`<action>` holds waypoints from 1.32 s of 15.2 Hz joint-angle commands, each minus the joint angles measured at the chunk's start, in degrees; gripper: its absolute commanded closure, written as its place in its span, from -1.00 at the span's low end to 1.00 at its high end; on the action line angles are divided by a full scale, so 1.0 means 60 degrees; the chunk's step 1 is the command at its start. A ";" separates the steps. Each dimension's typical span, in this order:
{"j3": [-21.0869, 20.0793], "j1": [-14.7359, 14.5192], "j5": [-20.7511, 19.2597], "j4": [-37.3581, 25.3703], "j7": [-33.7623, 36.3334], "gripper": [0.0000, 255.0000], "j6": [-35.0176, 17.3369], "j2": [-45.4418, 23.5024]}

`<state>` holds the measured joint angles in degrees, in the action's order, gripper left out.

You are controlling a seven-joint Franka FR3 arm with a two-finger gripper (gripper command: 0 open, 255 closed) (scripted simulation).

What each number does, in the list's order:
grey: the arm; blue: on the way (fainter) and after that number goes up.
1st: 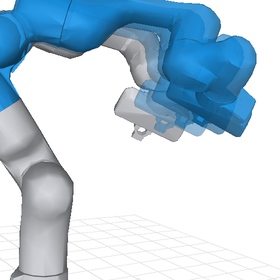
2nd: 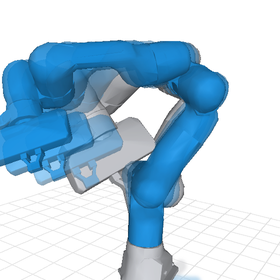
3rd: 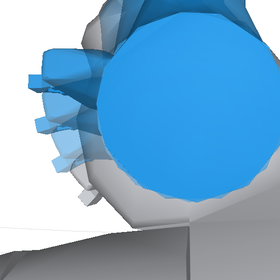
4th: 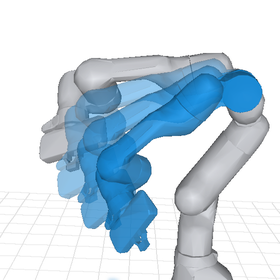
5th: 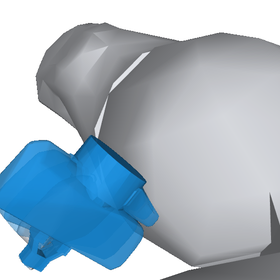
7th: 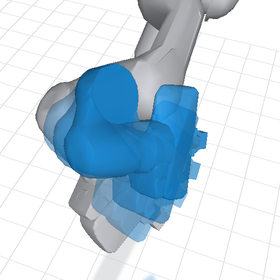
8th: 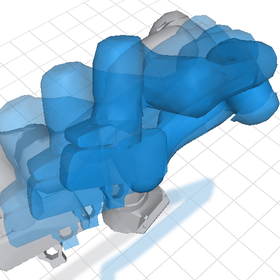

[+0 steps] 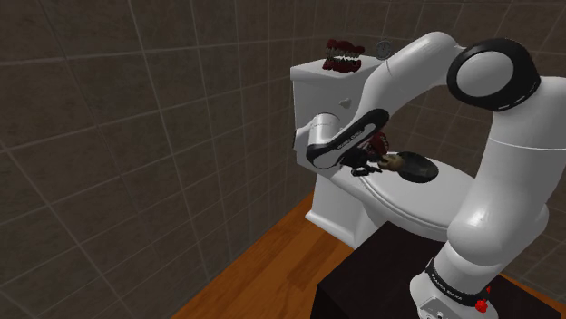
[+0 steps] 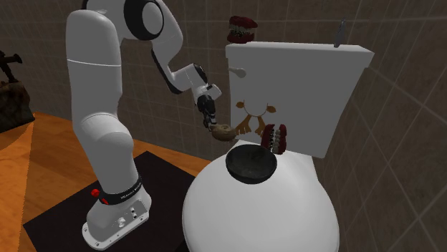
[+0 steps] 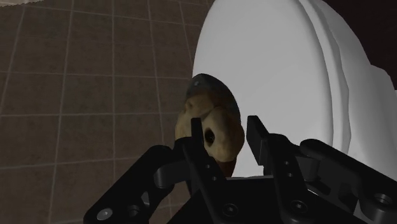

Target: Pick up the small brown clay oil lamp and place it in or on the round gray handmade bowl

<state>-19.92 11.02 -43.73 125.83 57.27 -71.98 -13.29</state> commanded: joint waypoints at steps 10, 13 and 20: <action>-0.0092 -0.0007 0.0023 -0.0172 -0.0948 1.00 0.0749 0.1046; 0.0127 0.0275 -0.0310 0.0228 -0.1320 1.00 0.0425 0.1474; 0.1051 0.1257 -0.1633 0.1341 -0.2211 1.00 -0.0942 0.2377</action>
<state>-14.57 17.58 -52.12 132.78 44.70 -76.10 0.23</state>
